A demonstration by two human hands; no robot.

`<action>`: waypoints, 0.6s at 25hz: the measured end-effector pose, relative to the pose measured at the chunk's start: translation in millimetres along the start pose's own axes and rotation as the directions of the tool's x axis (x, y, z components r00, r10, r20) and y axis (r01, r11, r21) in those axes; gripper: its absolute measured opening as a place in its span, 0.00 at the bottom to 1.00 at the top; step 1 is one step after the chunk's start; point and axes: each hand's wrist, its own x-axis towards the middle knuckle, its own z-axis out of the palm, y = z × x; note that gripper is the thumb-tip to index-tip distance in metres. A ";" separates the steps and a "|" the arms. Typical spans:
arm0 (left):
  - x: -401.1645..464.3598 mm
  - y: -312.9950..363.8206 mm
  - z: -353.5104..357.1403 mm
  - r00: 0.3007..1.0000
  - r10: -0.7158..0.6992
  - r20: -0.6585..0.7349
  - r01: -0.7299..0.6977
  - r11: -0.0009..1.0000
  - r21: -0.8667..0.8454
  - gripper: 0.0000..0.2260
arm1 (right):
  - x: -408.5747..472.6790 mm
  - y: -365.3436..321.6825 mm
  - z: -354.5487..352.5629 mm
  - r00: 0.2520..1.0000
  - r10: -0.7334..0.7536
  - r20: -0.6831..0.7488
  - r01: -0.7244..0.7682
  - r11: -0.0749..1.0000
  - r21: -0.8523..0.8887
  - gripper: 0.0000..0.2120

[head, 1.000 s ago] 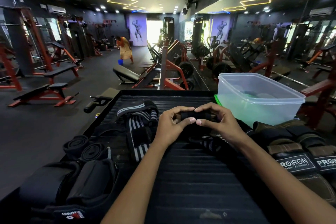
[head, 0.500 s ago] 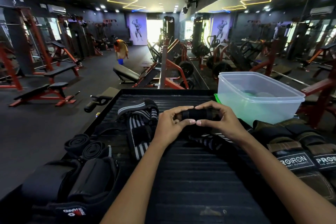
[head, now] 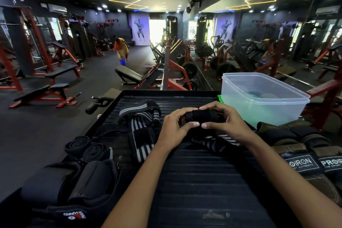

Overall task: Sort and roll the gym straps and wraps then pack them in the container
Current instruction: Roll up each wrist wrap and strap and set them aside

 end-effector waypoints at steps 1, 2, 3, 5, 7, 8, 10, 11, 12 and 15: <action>-0.2 0.2 0.7 1.000 -0.002 0.012 0.002 1.000 -0.003 0.17 | -0.2 0.0 -0.7 1.000 -0.005 -0.018 0.005 1.000 -0.008 0.20; -0.3 0.6 1.9 1.000 0.006 0.013 -0.006 1.000 -0.005 0.18 | -0.3 -0.3 -1.4 0.999 -0.012 -0.041 0.011 1.000 -0.010 0.20; -0.4 1.0 3.1 1.000 0.017 0.001 -0.017 1.000 -0.016 0.18 | -0.4 -0.2 -1.9 0.998 -0.016 -0.061 0.015 1.000 -0.010 0.20; 0.1 2.0 4.6 0.998 0.033 -0.053 -0.037 0.997 -0.066 0.19 | -0.5 -0.9 -2.4 0.996 -0.010 -0.094 0.012 1.000 0.014 0.19; 1.2 2.7 4.3 0.995 0.034 -0.095 -0.043 0.995 -0.094 0.17 | -0.1 -1.4 -2.3 0.995 -0.009 -0.097 0.013 0.999 0.042 0.19; 1.6 2.4 4.1 0.994 0.027 -0.108 -0.037 0.995 -0.092 0.16 | 0.1 -1.7 -1.7 0.996 -0.013 -0.088 0.016 0.999 0.037 0.19; 1.6 2.6 2.9 0.992 0.016 -0.126 -0.025 0.997 -0.070 0.16 | 0.6 -1.0 -0.1 0.998 -0.029 -0.060 0.030 0.999 0.018 0.21; 1.4 2.9 2.6 0.991 0.014 -0.133 -0.021 0.998 -0.052 0.16 | 1.3 -0.6 0.2 0.998 -0.037 -0.051 0.038 0.999 0.014 0.21; 1.5 2.9 2.8 0.990 0.011 -0.139 -0.017 0.999 -0.038 0.16 | 1.8 -0.3 -0.2 0.998 -0.044 -0.050 0.044 0.999 0.010 0.21; 1.1 2.2 4.0 0.994 0.001 -0.105 -0.007 0.998 -0.058 0.18 | 2.2 -0.5 -2.8 0.994 -0.054 -0.099 0.056 0.998 0.016 0.19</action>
